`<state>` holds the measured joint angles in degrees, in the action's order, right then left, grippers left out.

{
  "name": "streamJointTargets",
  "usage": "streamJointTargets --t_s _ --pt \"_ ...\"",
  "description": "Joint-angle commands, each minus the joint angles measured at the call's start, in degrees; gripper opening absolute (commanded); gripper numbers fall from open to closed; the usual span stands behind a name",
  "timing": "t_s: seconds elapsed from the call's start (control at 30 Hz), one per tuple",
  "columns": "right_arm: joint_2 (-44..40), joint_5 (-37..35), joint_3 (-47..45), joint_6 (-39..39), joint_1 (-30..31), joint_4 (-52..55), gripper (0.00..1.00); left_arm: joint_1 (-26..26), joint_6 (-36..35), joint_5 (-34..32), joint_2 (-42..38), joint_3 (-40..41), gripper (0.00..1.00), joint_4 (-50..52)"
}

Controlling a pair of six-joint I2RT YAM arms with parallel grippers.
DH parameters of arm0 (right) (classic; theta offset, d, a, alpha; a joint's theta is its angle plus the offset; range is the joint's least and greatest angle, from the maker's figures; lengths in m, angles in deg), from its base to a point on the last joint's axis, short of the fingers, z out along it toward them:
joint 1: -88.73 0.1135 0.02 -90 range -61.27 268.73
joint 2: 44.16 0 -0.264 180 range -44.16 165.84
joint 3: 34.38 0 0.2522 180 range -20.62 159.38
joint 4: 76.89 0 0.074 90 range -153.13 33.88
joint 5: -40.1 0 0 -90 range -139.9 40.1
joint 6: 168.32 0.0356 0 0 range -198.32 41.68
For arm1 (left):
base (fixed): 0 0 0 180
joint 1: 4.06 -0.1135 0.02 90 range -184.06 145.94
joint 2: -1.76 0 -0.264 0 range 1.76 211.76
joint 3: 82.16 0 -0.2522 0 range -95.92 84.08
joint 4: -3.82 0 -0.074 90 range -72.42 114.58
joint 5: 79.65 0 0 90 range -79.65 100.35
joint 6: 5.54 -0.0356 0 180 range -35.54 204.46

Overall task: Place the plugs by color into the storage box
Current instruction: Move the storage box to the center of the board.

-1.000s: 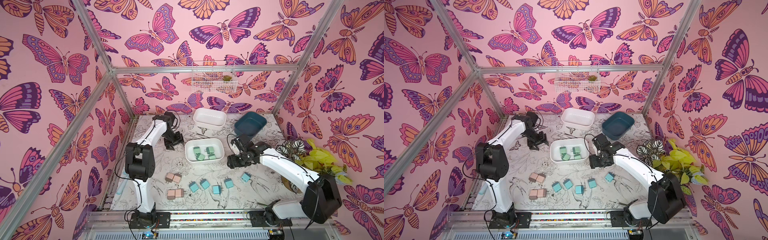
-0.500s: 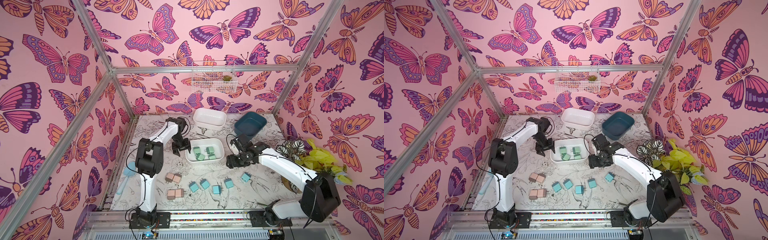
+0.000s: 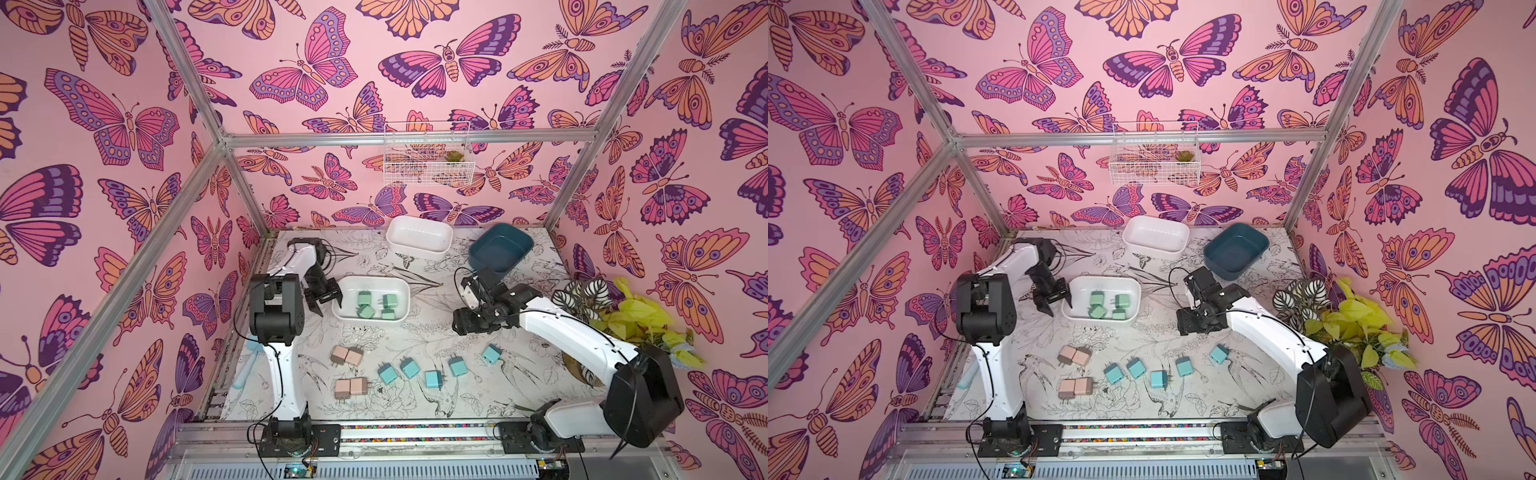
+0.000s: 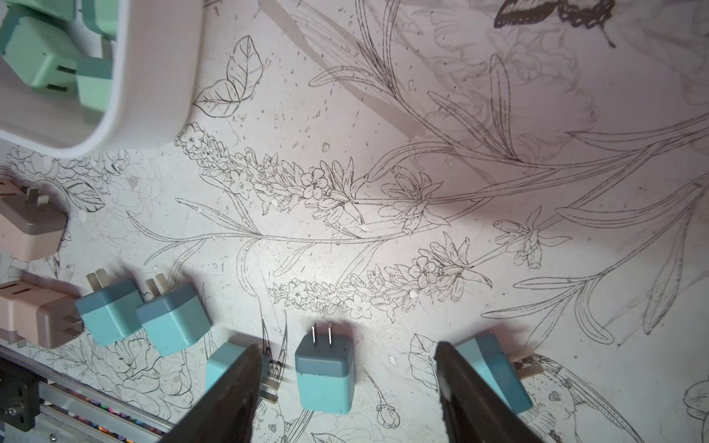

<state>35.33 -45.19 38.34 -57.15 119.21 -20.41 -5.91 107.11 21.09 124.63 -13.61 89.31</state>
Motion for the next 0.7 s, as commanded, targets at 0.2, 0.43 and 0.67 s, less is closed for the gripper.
streamJointTargets --t_s 0.2,0.43,0.67 --pt "0.63 -4.41 4.69 -2.98 -3.13 2.95 0.73 -10.34 -2.73 -1.03 -13.25 2.28 0.69 1.45" --pt "14.45 -3.09 22.37 -10.98 -15.89 6.71 0.74 -6.27 6.44 8.51 -30.33 16.24 0.8 -9.01" --pt "37.67 -3.84 47.99 -16.02 -20.71 16.99 0.75 -3.43 11.43 13.16 -34.59 15.07 0.83 -8.97"
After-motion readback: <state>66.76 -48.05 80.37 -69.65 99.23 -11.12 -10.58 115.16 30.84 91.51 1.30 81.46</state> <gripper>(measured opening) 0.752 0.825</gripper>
